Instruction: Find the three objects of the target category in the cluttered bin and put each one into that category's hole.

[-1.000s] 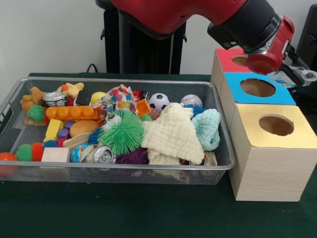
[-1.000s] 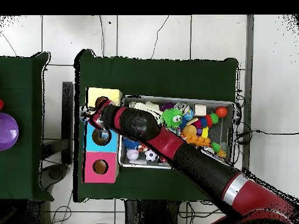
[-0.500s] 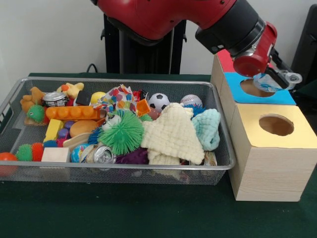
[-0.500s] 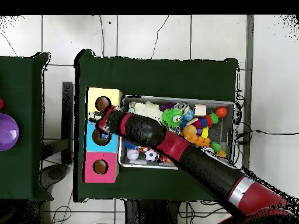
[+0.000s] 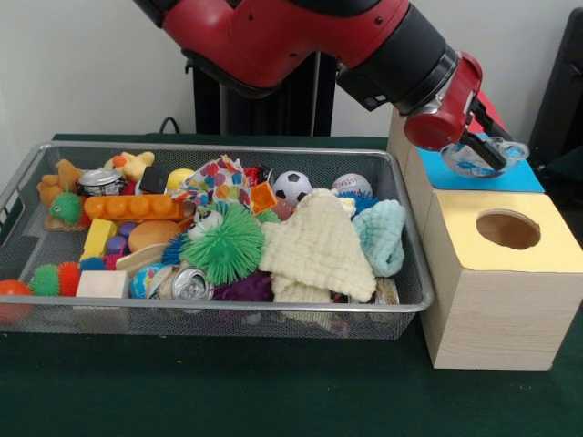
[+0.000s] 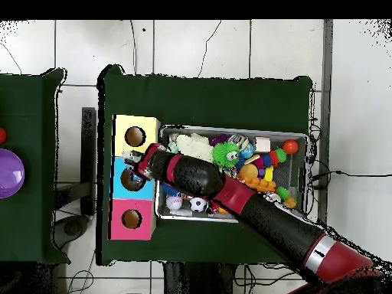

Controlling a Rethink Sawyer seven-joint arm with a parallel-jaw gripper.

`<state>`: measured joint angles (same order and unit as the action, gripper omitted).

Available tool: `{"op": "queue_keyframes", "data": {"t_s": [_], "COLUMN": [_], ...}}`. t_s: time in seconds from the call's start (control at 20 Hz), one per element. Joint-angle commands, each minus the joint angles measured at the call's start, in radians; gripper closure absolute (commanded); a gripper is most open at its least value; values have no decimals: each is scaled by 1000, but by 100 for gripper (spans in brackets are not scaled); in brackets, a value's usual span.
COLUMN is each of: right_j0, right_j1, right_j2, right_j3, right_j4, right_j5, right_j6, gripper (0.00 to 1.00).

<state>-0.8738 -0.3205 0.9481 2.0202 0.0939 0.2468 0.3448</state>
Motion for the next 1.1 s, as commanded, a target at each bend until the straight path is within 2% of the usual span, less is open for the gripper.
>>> {"op": "queue_keyframes", "data": {"t_s": [0.05, 0.45, 1.0, 1.1], "right_j0": [-25, -31, -56, -62], "right_j1": [105, 158, 258, 250], "right_j2": [29, 20, -5, -3], "right_j3": [-40, -42, -112, -110], "right_j4": [-71, -61, -164, -175], "right_j5": [-34, -32, 17, 38], "right_j6": [158, 208, 68, 63], "gripper": [100, 100, 100, 100]}}
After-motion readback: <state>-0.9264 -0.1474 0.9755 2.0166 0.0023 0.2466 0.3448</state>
